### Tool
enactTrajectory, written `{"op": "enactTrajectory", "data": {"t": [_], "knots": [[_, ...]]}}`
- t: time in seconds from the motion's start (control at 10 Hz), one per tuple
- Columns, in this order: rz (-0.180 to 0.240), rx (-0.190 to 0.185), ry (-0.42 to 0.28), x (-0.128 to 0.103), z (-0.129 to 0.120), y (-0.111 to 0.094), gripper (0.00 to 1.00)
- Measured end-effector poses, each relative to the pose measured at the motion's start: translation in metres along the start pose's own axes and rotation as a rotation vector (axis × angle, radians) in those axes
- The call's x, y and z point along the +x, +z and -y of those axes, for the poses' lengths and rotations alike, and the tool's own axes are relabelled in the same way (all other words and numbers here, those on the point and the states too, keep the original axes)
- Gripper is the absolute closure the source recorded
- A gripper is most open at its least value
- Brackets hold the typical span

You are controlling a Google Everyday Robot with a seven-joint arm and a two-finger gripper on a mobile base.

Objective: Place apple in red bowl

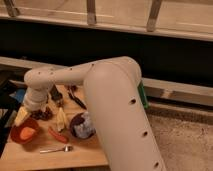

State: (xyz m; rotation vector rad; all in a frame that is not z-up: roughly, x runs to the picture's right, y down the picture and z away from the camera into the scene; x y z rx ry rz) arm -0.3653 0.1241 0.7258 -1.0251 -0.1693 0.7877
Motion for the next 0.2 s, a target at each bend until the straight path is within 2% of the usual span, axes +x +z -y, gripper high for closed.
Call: {"op": "enactTrajectory", "data": {"t": [0.1,0.2], "knots": [[0.021,0.009,0.000,-0.0026,-0.0005,-0.0054,0.20],[0.022,0.011,0.005,-0.0014,0.0016,-0.0055,0.20]]}}
